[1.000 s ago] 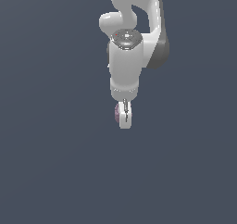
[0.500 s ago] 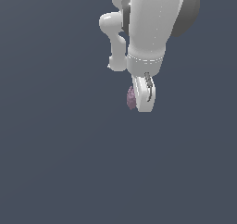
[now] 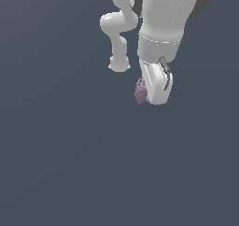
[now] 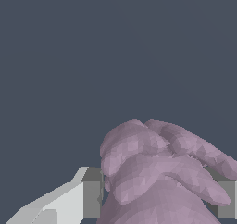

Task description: Pick up the object and move it to a goal position.

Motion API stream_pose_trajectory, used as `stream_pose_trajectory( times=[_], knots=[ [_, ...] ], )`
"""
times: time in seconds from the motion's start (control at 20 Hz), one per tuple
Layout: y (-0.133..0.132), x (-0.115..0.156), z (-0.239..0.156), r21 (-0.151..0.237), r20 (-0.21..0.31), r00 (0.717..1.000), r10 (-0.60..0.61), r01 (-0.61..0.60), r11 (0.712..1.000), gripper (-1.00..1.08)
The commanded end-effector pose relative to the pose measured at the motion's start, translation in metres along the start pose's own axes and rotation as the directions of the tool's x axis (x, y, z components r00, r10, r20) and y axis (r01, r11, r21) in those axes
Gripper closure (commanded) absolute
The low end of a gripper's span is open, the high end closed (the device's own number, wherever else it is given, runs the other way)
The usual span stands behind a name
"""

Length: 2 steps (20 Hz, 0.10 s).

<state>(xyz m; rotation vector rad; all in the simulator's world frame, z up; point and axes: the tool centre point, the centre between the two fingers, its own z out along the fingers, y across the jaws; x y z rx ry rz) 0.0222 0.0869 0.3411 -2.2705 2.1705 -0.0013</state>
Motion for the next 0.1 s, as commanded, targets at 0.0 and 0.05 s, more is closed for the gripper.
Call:
stream_pose_trajectory(
  times=[0.0,0.05],
  knots=[
    [-0.0006,-0.0013,-0.0025,-0.001,0.0,1.0,0.0,0.0,1.0,1.08],
    [-0.0007,-0.0013,-0.0027,-0.001,0.0,1.0,0.0,0.0,1.0,1.08]
  ],
)
